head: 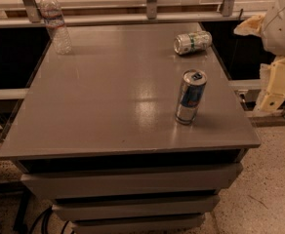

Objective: Move 7up can near redbull can

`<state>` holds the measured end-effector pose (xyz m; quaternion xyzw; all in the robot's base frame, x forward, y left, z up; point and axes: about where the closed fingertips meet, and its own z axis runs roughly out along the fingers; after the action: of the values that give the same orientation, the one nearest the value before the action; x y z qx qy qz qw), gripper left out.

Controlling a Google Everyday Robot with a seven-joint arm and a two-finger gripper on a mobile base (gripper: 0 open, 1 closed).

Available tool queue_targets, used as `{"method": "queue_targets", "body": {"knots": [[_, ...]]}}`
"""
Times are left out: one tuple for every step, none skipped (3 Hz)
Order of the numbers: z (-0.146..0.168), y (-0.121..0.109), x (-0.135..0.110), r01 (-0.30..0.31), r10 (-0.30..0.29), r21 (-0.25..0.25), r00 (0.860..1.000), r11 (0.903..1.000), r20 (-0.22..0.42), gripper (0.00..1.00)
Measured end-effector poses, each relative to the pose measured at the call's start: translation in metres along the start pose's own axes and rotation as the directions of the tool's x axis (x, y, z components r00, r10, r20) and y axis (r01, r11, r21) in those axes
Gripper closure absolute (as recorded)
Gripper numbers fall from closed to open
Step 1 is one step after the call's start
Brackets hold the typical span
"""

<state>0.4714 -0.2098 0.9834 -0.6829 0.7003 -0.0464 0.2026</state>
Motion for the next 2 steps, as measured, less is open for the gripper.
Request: {"method": "queue_targets", "body": {"knots": [[0.017,-0.015,-0.004,0.082,-0.081,-0.004,0.997,0.9967,0.015,0.00],[0.033,-0.034,-0.010,0.142,-0.142,0.015,0.990,0.9898,0.020,0.00]]}}
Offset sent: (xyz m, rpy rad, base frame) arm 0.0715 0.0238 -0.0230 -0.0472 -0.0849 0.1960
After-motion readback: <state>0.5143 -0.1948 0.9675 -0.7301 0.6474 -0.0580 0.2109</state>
